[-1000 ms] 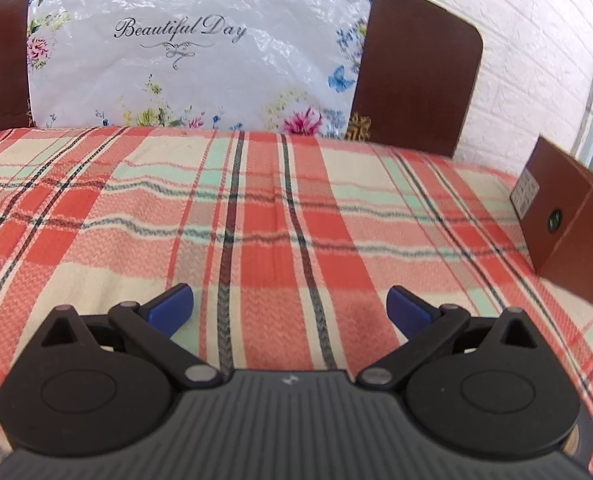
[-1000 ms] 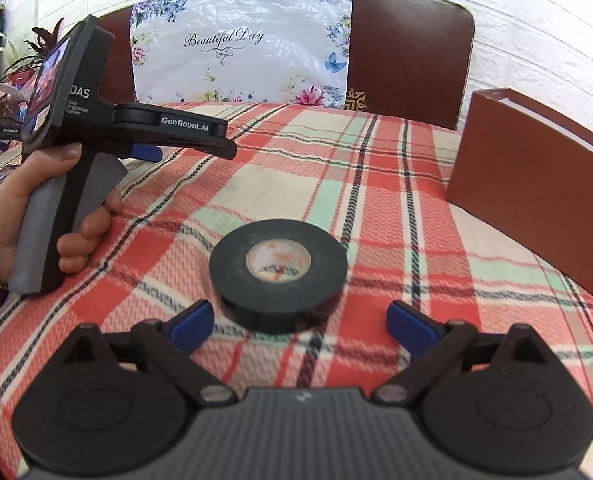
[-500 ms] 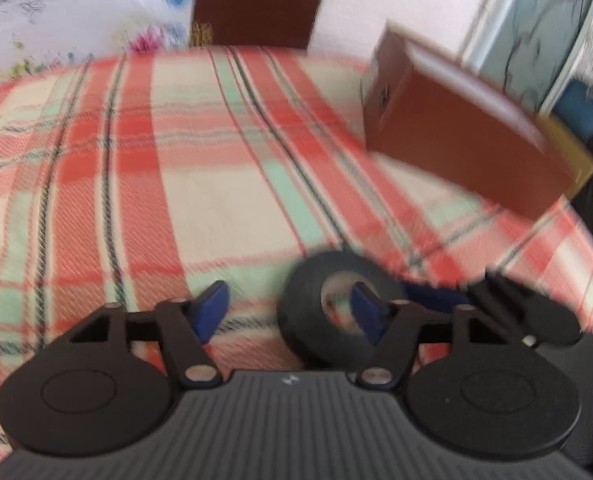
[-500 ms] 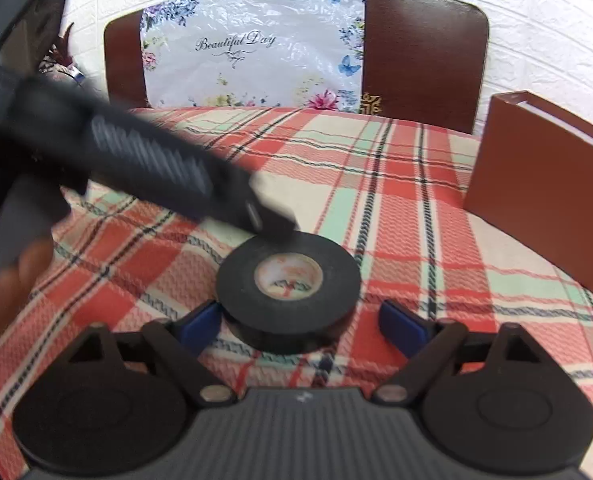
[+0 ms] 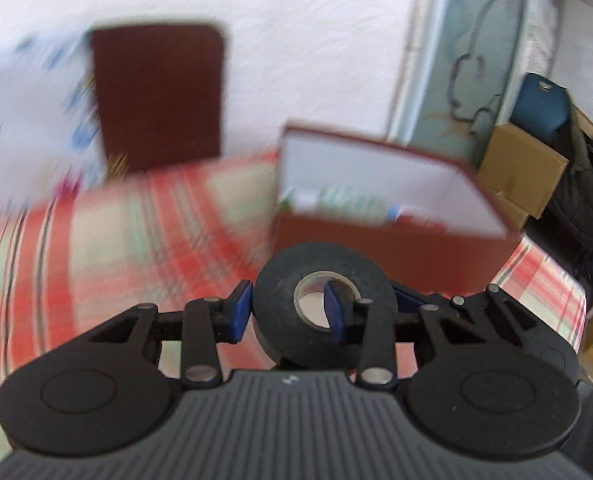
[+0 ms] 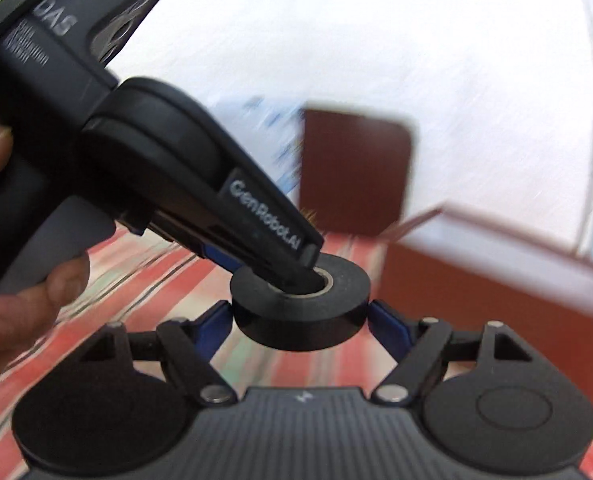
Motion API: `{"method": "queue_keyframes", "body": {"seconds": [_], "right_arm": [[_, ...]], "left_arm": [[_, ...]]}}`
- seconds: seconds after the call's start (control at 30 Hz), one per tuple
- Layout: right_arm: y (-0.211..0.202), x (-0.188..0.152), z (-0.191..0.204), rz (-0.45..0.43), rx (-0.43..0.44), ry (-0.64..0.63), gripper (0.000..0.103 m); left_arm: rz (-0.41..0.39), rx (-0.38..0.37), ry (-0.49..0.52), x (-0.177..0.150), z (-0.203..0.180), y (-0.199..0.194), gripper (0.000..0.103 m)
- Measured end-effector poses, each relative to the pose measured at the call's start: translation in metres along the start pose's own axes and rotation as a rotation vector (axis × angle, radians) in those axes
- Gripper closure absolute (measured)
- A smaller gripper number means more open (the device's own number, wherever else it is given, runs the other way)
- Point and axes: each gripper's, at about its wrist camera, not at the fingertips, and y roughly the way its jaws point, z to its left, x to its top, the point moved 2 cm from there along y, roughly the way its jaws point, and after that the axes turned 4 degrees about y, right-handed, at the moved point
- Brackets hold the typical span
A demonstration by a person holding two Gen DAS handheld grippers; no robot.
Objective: Organize objects
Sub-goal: 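Grasp the black tape roll with the left gripper while the right gripper releases it, then carry the black tape roll into the brown box and open the left gripper, then withdraw the left gripper from the brown box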
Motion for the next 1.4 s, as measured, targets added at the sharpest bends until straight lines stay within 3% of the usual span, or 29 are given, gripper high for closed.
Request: {"method": "queue_keyframes", "body": {"seconds": [0.13, 0.33, 0.47, 0.57, 0.7, 0.8, 1.07, 1.4], "right_arm": [[0.007, 0.017, -0.049, -0.048, -0.106, 0.039, 0.026], [0.027, 0.021, -0.120, -0.018, -0.221, 0.097, 0.026], [0.052, 0.011, -0.154, 0.064, -0.261, 0.141, 0.025], [0.057, 0.006, -0.167, 0.061, -0.269, 0.220, 0.019], [0.044, 0.000, -0.159, 0.032, -0.284, 0.229, 0.021], [0.026, -0.002, -0.153, 0.013, -0.289, 0.253, 0.020], [-0.016, -0.009, -0.126, 0.000, -0.310, 0.262, 0.018], [-0.014, -0.032, -0.084, 0.161, -0.193, 0.284, 0.018]], "left_arm": [[-0.035, -0.061, 0.047, 0.040, -0.030, 0.033, 0.063], [-0.019, -0.131, 0.056, 0.069, -0.070, 0.087, 0.063], [0.017, -0.114, 0.090, 0.071, -0.087, 0.115, 0.059], [0.059, -0.058, 0.117, 0.065, -0.091, 0.126, 0.056], [0.066, 0.002, 0.142, 0.058, -0.086, 0.119, 0.038], [0.050, 0.028, 0.149, 0.055, -0.085, 0.105, 0.030], [0.020, 0.105, 0.161, 0.040, -0.081, 0.060, 0.022], [0.102, 0.221, 0.099, -0.002, -0.046, 0.035, 0.019]]}}
